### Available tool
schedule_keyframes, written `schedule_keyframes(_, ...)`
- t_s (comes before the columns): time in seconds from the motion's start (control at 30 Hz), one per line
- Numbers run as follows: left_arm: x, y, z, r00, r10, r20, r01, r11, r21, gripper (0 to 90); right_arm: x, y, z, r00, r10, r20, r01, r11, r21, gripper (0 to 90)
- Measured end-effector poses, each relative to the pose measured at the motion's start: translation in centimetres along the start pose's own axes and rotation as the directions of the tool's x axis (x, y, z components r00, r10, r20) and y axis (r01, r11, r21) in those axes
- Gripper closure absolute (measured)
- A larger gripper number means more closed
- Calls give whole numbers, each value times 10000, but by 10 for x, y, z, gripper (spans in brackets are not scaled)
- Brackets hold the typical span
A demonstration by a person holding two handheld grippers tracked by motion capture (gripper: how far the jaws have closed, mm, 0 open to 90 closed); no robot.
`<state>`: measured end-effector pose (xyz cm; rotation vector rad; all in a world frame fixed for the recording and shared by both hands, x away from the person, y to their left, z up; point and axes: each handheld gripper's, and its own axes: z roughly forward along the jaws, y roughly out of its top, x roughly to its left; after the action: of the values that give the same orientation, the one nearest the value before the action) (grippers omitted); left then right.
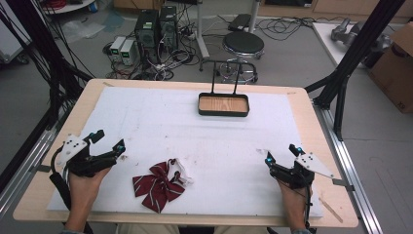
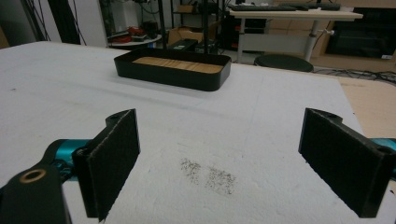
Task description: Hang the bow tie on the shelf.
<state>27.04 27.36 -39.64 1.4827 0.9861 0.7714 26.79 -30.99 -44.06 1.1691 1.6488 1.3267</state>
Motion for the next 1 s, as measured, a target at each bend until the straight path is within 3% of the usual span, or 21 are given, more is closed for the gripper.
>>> schedule_keyframes(0.1, -2, -1, 2, 9998, 3, 222, -5, 9999, 101, 179, 0, 0, 0, 10000, 1, -15, -1, 10000, -6, 115)
schedule_keyframes(0.27, -8, -3, 7, 9946, 124, 1029, -157, 9994, 311, 183, 0, 0, 1, 10000, -35, 5, 35, 10000, 2, 115)
schedule_keyframes(0.33, -12, -4, 10, 9888, 177, 1479, -248, 9986, 464, 190, 0, 0, 1, 10000, -36, -3, 36, 10000, 1, 115)
schedule_keyframes(0.43, -20, -8, 18, 9722, 292, 2324, -504, 9951, 856, 193, 0, 0, 1, 10000, -66, 3, 66, 10000, 42, 115)
schedule_keyframes(0.57, -39, -13, 30, 9347, 671, 3490, -1272, 9802, 1521, 204, 0, 0, 1, 10000, -33, -32, 33, 9999, 103, 115)
schedule_keyframes(0.67, -55, -19, 37, 9064, 920, 4123, -1866, 9628, 1954, 214, 1, 0, 1, 10000, -96, -20, 97, 9999, 115, 115)
schedule_keyframes(0.73, -65, -23, 41, 8783, 1035, 4668, -2302, 9473, 2230, 241, 1, 0, 1, 9999, -102, -25, 102, 9999, 114, 115)
schedule_keyframes(0.83, -77, -28, 45, 8505, 1233, 5113, -2933, 9181, 2665, 245, 1, 0, 1, 9999, -117, -10, 117, 9999, 115, 115)
schedule_keyframes(0.9, -82, -30, 48, 8394, 1333, 5269, -3254, 8998, 2906, 248, 1, 0, 1, 10000, -95, -14, 96, 9999, 112, 115)
schedule_keyframes(0.97, -87, -33, 50, 8334, 1289, 5375, -3409, 8854, 3162, 249, 0, 0, 1, 10000, -95, -16, 95, 9999, 120, 115)
schedule_keyframes(1.0, -88, -34, 51, 8274, 1396, 5440, -3624, 8727, 3272, 255, 0, 0, 1, 9999, -107, -16, 107, 9999, 118, 115)
